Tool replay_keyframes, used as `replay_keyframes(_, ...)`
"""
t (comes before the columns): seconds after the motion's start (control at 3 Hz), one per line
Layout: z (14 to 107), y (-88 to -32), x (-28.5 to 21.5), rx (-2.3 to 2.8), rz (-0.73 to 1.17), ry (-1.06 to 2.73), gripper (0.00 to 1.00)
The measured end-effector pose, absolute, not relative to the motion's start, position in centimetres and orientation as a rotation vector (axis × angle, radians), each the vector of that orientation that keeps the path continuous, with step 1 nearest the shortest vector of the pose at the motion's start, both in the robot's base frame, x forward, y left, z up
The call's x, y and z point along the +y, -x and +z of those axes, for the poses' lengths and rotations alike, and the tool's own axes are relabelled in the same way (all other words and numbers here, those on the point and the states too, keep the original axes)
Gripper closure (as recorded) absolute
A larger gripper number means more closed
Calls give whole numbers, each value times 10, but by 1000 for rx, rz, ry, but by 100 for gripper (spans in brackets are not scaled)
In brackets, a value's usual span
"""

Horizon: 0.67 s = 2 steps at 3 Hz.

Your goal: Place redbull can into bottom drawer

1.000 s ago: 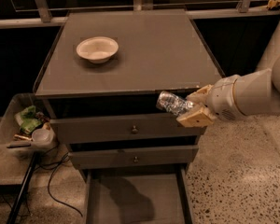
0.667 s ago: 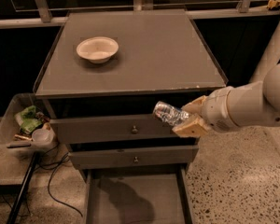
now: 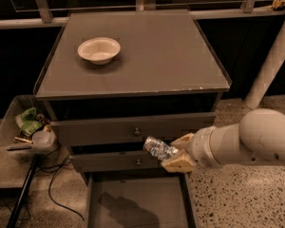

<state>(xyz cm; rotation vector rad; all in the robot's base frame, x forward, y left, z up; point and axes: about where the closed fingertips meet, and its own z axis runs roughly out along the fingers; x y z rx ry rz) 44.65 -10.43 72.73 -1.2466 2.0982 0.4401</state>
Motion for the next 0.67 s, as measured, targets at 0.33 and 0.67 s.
replay_keyframes(0.33, 679, -434, -96, 2136, 489, 1192, 100)
replay_keyframes(0.67, 630, -432, -92, 2183, 529, 1154, 100)
